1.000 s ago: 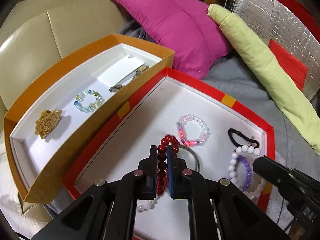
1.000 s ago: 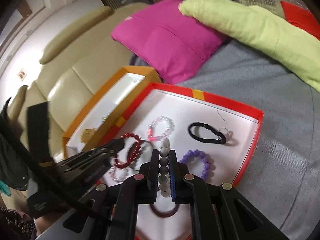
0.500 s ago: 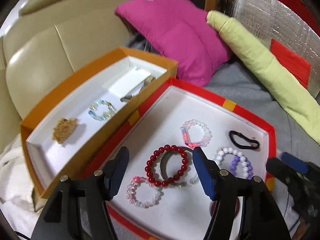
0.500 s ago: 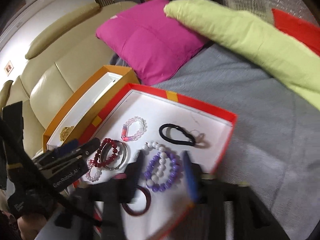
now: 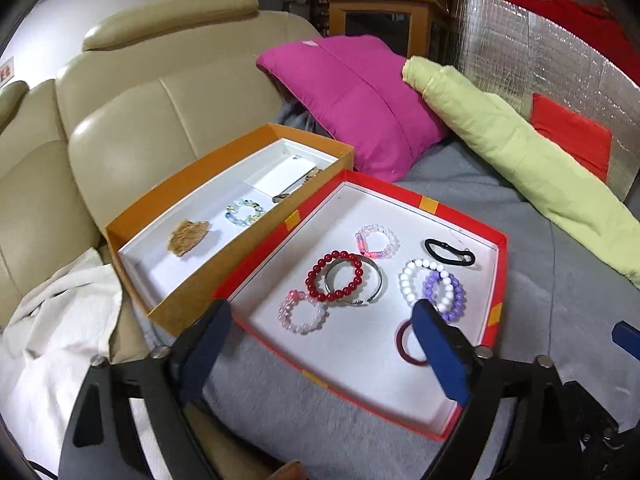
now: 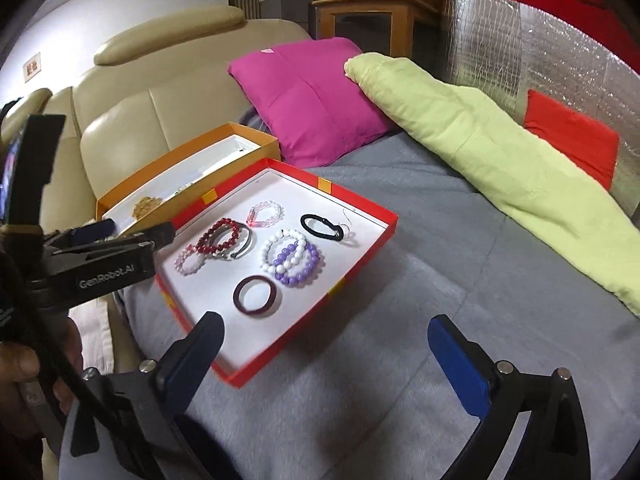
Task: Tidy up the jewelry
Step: 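Withdraw both open grippers from the tray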
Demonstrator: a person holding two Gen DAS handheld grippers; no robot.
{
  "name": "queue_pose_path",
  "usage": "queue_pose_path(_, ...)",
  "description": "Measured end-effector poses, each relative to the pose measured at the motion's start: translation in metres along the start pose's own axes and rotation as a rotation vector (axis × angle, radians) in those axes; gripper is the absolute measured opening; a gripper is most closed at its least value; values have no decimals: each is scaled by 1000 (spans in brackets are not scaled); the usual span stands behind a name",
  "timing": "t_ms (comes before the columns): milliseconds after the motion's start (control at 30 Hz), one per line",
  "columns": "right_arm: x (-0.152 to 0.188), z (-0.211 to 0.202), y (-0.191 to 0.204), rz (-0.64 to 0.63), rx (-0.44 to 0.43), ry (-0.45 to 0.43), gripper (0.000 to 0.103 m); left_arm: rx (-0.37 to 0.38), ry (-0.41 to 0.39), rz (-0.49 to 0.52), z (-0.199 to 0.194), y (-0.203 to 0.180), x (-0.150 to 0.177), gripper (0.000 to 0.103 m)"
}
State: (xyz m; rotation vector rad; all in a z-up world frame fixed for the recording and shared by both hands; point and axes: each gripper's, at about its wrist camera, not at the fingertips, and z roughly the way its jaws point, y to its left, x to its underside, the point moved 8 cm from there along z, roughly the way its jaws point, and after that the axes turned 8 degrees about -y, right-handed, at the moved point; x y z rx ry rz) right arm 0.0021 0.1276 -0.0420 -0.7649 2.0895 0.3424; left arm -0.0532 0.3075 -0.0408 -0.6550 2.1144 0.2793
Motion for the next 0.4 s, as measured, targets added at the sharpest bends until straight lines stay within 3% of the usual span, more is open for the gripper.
queue_pose_path(400, 8, -21, 6, 8, 12, -1, 103, 28, -45, 5, -37, -5, -1, 100)
